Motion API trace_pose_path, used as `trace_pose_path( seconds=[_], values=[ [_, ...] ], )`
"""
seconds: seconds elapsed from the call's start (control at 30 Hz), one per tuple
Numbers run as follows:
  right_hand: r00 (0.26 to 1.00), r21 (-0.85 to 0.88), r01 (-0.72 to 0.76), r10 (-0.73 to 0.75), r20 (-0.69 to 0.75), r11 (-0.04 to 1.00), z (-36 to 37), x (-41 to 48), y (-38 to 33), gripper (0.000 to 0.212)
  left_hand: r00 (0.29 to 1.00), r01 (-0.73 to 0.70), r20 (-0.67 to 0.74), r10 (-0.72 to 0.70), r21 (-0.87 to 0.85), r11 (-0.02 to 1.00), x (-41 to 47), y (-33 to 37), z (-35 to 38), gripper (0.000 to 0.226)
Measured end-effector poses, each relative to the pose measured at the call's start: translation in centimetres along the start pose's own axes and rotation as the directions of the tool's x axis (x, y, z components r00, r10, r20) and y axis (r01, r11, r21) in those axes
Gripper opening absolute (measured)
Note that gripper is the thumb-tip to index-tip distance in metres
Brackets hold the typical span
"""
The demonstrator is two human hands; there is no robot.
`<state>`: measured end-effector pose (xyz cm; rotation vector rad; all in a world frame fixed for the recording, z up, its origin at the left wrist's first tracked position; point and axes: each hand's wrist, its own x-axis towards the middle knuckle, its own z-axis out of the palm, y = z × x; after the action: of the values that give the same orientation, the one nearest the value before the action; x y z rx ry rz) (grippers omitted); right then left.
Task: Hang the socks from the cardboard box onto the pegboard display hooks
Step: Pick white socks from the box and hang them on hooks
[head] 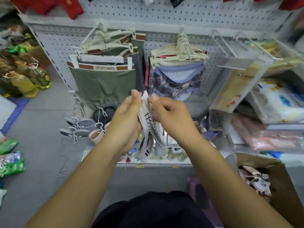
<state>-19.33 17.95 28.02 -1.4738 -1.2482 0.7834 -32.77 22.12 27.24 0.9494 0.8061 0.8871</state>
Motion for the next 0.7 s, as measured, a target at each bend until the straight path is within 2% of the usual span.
trace_pose_path(
  seconds=[0.1,0.2,0.33,0.43,0.53,0.63,0.7],
  values=[
    [0.997,0.042,-0.051,0.048,0.068,0.998,-0.7,1.1,-0.8,0.019,0.999,-0.048,0.005,0.047,0.066,0.997,0.3,1.0,-0.6,0.05],
    [0.996,0.013,-0.024,0.023,0.085,1.0,-1.9,2.3,-1.6,0.023,0.996,-0.06,-0.067,0.066,0.092,0.994,0.9,2.0,-0.5,0.029],
    [0.999,0.042,-0.004,0.002,0.042,0.999,-3.4,4.6,-2.8,0.033,0.986,-0.109,-0.113,0.12,0.093,0.99,2.1,4.4,0.9,0.024],
    [0.998,0.032,0.014,-0.016,0.058,0.999,-4.7,6.6,-3.9,0.026,0.979,-0.171,-0.1,0.176,0.062,0.983,3.6,6.4,2.6,0.015],
    [0.996,0.064,0.088,-0.089,0.01,0.994,-6.1,8.8,-5.0,0.018,0.97,-0.226,-0.087,0.228,0.028,0.974,5.3,8.4,4.3,0.025],
    [0.995,0.146,0.101,-0.098,-0.031,0.984,-7.6,11.1,-5.8,0.017,0.971,-0.231,-0.061,0.23,-0.008,0.973,7.3,10.3,5.8,0.04],
    [0.993,0.184,0.11,-0.101,-0.061,0.977,-8.6,13.0,-6.2,0.019,0.974,-0.225,-0.026,0.224,-0.009,0.974,8.7,11.5,6.7,0.038]
  ],
)
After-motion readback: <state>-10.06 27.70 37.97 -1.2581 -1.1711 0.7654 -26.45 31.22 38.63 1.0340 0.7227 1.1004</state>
